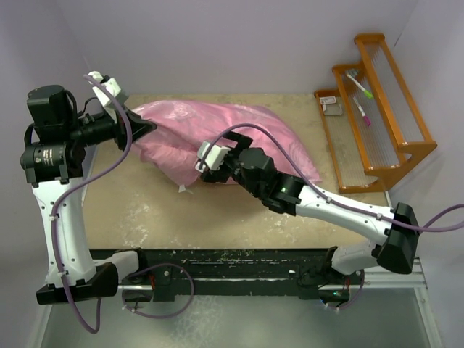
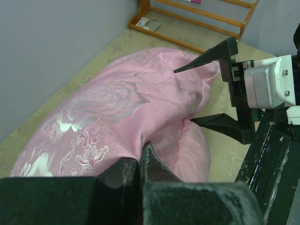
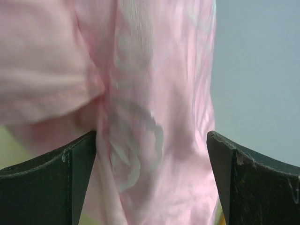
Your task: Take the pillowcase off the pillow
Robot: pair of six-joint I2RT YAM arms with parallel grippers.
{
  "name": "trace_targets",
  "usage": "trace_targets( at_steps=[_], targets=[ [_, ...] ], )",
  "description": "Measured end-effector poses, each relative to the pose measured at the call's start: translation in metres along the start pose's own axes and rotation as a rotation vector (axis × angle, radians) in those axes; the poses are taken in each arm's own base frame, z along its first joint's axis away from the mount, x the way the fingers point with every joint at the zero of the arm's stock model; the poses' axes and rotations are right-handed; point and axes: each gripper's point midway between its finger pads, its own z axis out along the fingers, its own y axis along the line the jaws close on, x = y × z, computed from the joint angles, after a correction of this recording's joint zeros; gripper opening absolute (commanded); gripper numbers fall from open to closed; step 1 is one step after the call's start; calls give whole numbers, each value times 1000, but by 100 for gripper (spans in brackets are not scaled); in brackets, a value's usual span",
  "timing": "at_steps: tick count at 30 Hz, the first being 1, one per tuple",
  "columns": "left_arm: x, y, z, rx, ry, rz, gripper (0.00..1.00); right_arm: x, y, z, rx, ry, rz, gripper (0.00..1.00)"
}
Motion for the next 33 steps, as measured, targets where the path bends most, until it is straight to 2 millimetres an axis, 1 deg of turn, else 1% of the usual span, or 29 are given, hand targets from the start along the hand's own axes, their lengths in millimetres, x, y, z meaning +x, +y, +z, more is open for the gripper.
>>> trace_targets(
  at_steps=[2,4,5,6,7,8,10,11,12,14,15,16,17,18,20,24,28,30,33],
  targets=[
    [1,0,0,1,3,-7,0,-10,-1,11,5,-24,-3,99],
    [0,1,1,2,4,-14,0,-15,6,23,-9,-40,-5,96],
    [-1,2,1,1,3,-16,0,-15,13,31,-24,-45,-7,93],
    [-2,3,1,1,2,-18,0,-15,19,38,-36,-48,-8,86],
    [-4,4,2,0,1,-23,0,-14,26,45,-52,-52,-8,74],
    [-5,6,2,-3,1,-27,0,-14,34,52,-67,-57,-4,58],
    [-7,9,3,-7,0,-36,0,-16,43,62,-87,-72,14,32],
    [-7,11,4,-10,-1,-41,8,-19,43,68,-86,-78,37,15],
    [-9,13,4,-16,-5,-46,29,-22,41,74,-81,-87,77,0],
    [-13,16,5,-26,-18,-39,69,-30,33,82,-71,-108,169,0],
    [-19,16,4,-28,-34,-20,85,-33,27,84,-64,-116,216,0],
    [-22,15,4,-31,-44,-6,94,-36,20,85,-50,-122,278,0],
    [-27,14,2,-33,-57,10,98,-39,11,86,-36,-125,333,0],
    [-30,13,1,-39,-66,29,100,-42,2,87,-22,-127,385,0],
    [-34,7,-4,-52,-80,77,99,-48,-14,87,1,-132,464,0],
    [-33,-3,-14,-93,-94,162,99,-62,-39,83,34,-142,580,0],
    [-28,-7,-20,-135,-103,224,99,-75,-52,77,54,-140,667,0],
    [-29,-7,-23,-164,-115,257,99,-78,-58,74,72,-122,705,0],
    [-33,-1,-29,-242,-142,306,99,-86,-73,73,121,-87,759,0]
  ],
)
